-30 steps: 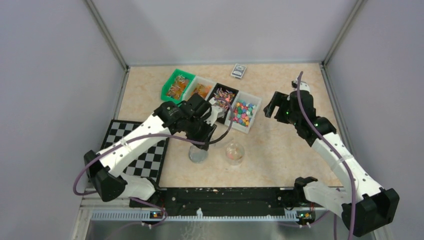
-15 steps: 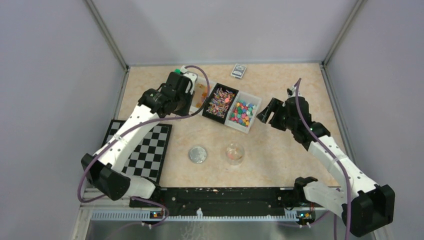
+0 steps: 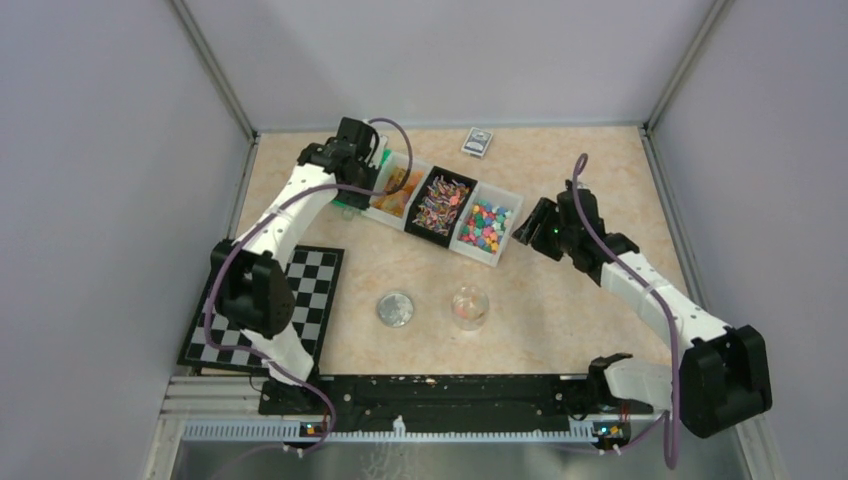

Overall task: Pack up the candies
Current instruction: Scoop the fake candies from the storage box.

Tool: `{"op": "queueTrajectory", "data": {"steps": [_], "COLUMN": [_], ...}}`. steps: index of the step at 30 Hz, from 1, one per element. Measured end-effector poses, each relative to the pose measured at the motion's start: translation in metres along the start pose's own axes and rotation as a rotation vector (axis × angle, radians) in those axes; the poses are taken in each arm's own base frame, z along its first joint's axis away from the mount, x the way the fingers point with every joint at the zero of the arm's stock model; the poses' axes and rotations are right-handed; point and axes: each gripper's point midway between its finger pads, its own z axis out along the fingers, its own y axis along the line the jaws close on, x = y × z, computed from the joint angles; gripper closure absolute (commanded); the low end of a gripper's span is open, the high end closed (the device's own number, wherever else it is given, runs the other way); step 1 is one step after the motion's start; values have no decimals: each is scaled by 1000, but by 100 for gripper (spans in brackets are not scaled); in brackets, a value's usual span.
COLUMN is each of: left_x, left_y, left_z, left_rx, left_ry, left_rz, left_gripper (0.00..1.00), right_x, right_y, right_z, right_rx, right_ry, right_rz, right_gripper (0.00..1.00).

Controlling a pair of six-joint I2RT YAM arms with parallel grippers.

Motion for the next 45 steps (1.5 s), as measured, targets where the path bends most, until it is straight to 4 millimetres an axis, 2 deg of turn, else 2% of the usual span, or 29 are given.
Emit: {"op": "queueTrajectory", "data": {"steps": [5,13,24,28,33,45], "left_x": [-19,-25,-6,-2,-9,-12], "left_y": [-9,-16,-17,-16,-16,-31], "left_z": [24,40,37,34,32,58], "left_rx": [38,83,115,114,114,181], "left_ry": [12,49,152,178,177,214], "left_rz": [18,22,18,20,20,18], "left_gripper": [100,100,100,100,100,100], "right_x": [7,-6,-8,-11,-13,-6], "right_y": [-12,0,-3,-2,-4,-13], "right_z": [21,51,82,87,92,96], "right_rx": [72,75,117,125,143,175], "right_ry": [36,37,61,64,71,97], "right_rz": [48,69,44,28,11,-5], "right_gripper": [48,50,56,56,57,66]}}
